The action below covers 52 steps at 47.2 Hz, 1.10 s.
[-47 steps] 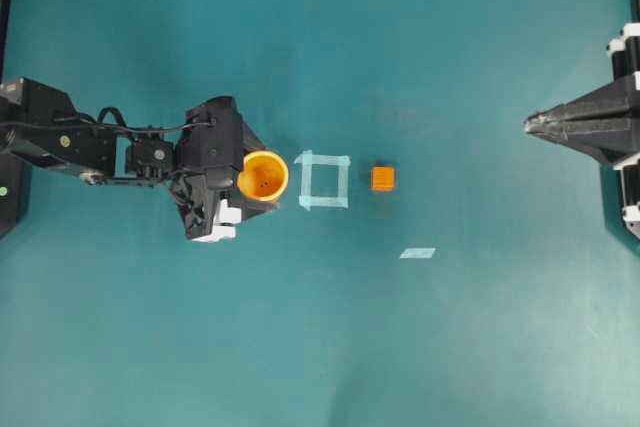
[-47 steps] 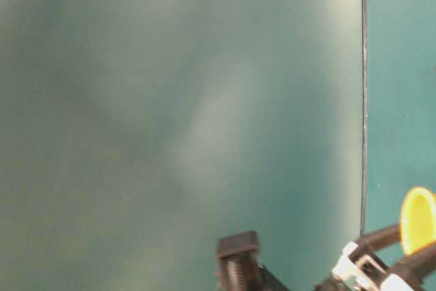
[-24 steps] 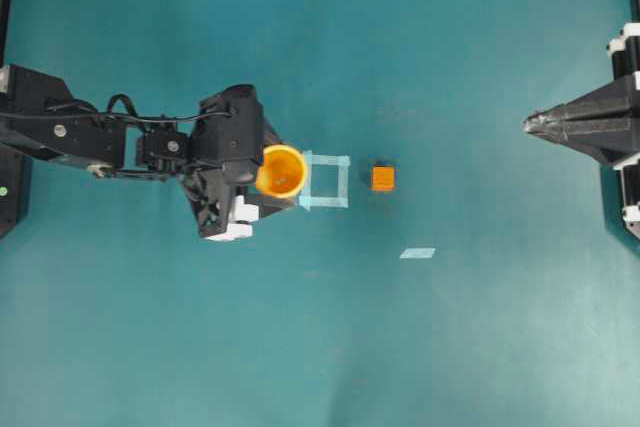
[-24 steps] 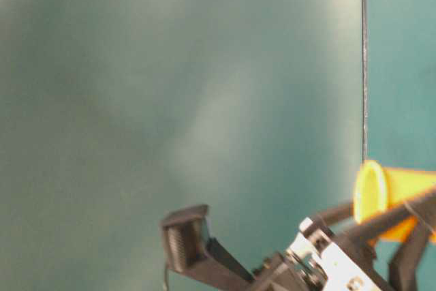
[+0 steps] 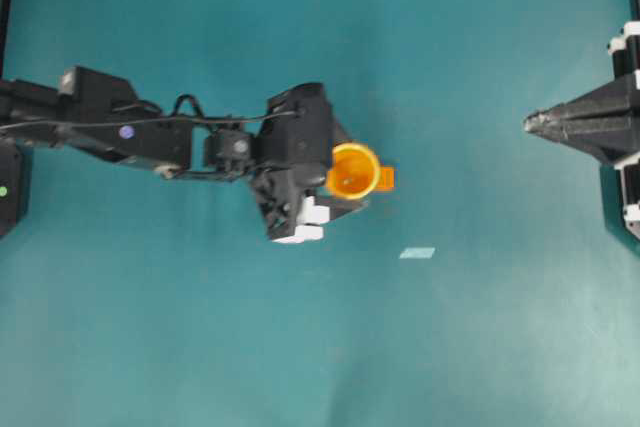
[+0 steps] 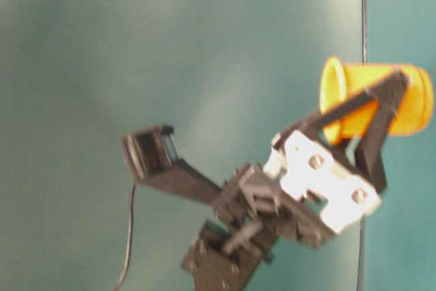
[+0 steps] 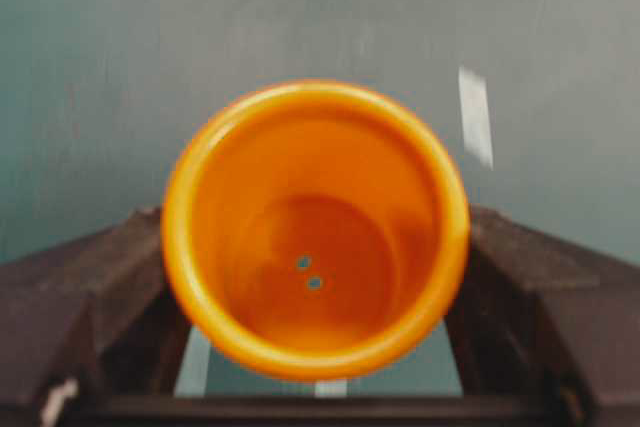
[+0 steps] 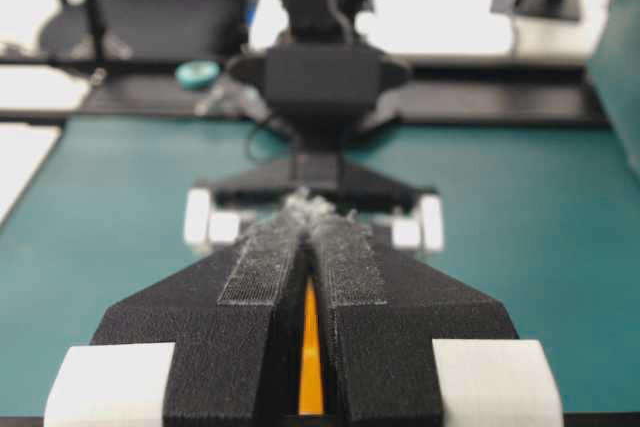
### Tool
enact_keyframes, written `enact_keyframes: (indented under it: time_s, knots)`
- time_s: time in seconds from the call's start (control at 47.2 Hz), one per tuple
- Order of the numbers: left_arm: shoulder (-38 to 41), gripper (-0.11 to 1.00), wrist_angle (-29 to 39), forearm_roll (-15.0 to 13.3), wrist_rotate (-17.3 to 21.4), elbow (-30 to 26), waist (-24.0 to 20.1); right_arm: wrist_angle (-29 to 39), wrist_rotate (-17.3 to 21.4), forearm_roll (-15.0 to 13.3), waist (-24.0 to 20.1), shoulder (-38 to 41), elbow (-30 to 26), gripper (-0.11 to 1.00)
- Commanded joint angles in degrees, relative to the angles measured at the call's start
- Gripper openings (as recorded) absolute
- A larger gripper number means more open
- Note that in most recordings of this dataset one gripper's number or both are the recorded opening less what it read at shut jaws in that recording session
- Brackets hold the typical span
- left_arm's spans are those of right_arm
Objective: Move the cup to the right with left arm.
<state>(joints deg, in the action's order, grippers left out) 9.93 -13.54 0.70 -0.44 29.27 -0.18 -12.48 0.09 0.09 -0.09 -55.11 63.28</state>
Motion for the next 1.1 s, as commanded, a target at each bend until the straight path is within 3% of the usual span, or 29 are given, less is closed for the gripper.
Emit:
enact_keyframes:
  time_s: [0.0, 1.079]
  knots:
    - [1.1, 0.69, 0.2, 0.2, -0.1, -4.2, 0.2, 0.2, 0.0, 0.1, -0.1, 0.2, -2.0, -0.01]
    - [23.3, 0.69, 12.4, 0.5, 1.2, -39.0, -1.0, 0.8, -0.2, 0.0, -0.1, 0.0, -3.0, -0.01]
